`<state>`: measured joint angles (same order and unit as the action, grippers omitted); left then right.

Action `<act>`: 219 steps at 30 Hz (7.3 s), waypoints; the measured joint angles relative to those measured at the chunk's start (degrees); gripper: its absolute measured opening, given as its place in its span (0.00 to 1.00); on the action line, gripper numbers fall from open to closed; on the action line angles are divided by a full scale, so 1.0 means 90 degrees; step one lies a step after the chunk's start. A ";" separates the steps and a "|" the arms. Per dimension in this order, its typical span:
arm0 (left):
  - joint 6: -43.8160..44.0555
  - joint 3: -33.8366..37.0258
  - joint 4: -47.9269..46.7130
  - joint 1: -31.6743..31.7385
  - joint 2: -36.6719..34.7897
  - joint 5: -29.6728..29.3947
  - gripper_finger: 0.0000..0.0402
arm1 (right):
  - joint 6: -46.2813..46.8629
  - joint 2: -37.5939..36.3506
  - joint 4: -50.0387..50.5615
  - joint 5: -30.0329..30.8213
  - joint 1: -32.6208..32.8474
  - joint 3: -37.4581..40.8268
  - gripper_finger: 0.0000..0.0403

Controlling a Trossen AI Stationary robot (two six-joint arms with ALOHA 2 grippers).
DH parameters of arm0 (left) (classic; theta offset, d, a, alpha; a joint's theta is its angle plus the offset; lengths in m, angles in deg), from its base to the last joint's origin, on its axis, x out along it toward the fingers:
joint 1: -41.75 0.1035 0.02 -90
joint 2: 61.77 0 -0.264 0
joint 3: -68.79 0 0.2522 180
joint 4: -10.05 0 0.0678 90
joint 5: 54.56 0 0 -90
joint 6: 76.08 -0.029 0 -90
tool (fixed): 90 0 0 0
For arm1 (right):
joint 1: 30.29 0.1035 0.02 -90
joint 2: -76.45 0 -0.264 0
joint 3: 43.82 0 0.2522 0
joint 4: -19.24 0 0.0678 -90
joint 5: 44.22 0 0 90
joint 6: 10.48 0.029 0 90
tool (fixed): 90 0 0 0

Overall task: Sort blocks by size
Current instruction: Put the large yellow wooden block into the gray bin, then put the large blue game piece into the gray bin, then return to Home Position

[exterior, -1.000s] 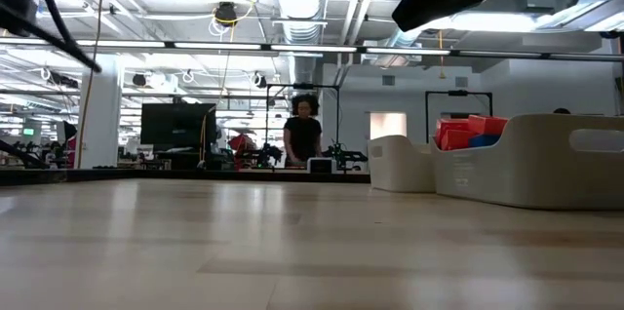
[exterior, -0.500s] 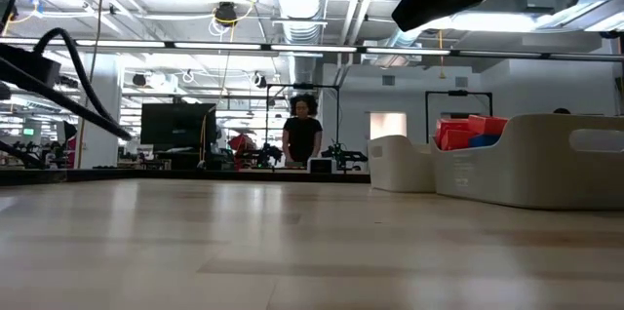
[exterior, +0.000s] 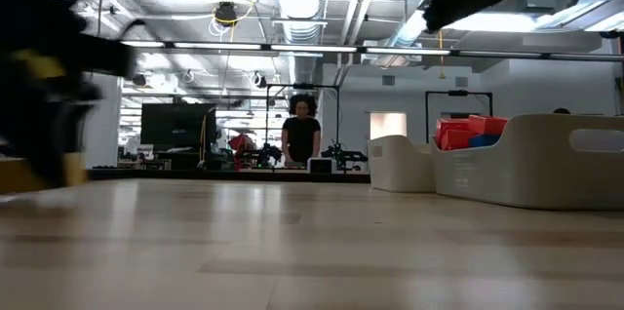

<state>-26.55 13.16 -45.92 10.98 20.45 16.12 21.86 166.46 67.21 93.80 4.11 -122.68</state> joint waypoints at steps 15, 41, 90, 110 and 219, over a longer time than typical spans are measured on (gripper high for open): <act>-0.4622 -0.0010 0.6549 0.3204 0.0384 0.1570 0.32 | 0.1554 -0.0306 0.1594 0.0997 0.0742 0.0052 0.63; -0.5529 -0.5379 0.8252 0.3653 0.5064 0.3317 0.33 | 0.3619 -0.0342 0.2781 0.3680 0.1434 0.0058 0.63; -0.2911 -0.1413 0.2568 -0.1869 0.0042 0.0341 0.51 | 0.1755 -0.0075 0.0903 0.1335 0.0978 0.0078 0.63; -0.1253 -0.2283 0.0479 -0.2972 0.1610 0.0203 0.51 | 0.1357 -0.0075 0.0382 0.1328 0.0951 0.0078 0.63; -0.6438 -0.3654 0.6150 0.3324 0.2559 0.1926 0.48 | 0.6160 -0.0516 0.4206 0.3810 0.2946 0.0435 0.63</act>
<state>-84.50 -19.73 9.43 40.90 43.48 33.46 77.30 161.82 105.06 128.09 30.63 -118.76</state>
